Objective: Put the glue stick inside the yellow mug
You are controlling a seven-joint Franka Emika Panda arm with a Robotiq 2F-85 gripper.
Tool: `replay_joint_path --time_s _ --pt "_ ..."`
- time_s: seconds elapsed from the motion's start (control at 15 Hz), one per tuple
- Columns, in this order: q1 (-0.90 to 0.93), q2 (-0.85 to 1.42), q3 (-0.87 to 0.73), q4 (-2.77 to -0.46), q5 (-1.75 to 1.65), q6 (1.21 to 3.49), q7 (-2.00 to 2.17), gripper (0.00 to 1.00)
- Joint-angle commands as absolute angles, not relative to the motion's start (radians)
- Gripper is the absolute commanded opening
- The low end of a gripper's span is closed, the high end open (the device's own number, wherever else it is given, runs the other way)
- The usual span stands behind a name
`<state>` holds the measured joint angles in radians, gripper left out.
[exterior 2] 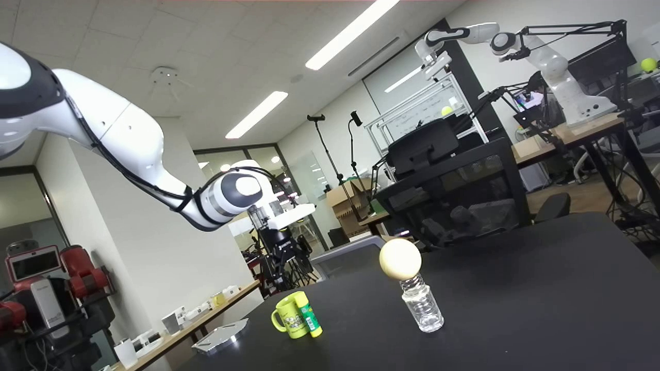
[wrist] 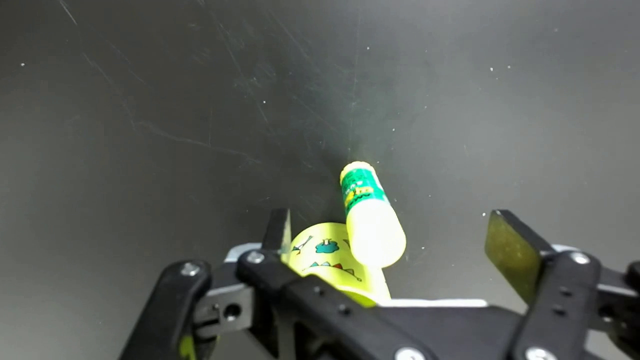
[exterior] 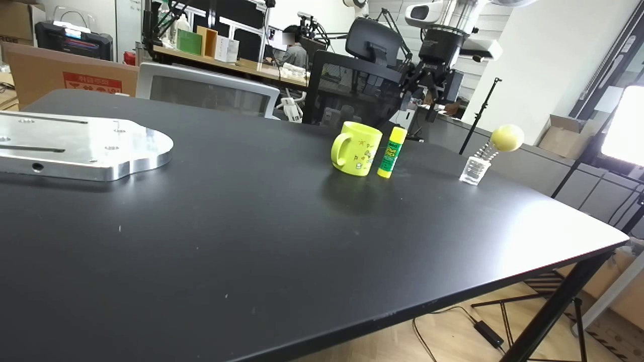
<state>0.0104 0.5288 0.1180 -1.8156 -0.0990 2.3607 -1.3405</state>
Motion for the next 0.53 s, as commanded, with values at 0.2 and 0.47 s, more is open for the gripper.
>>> replay_joint_path --time_s 0.2,0.47 --pt "0.013 0.606 0.139 -1.724 -0.115 2.350 -1.357 1.00" --pt "0.015 0.654 0.144 -1.671 -0.116 2.346 -1.367 1.00"
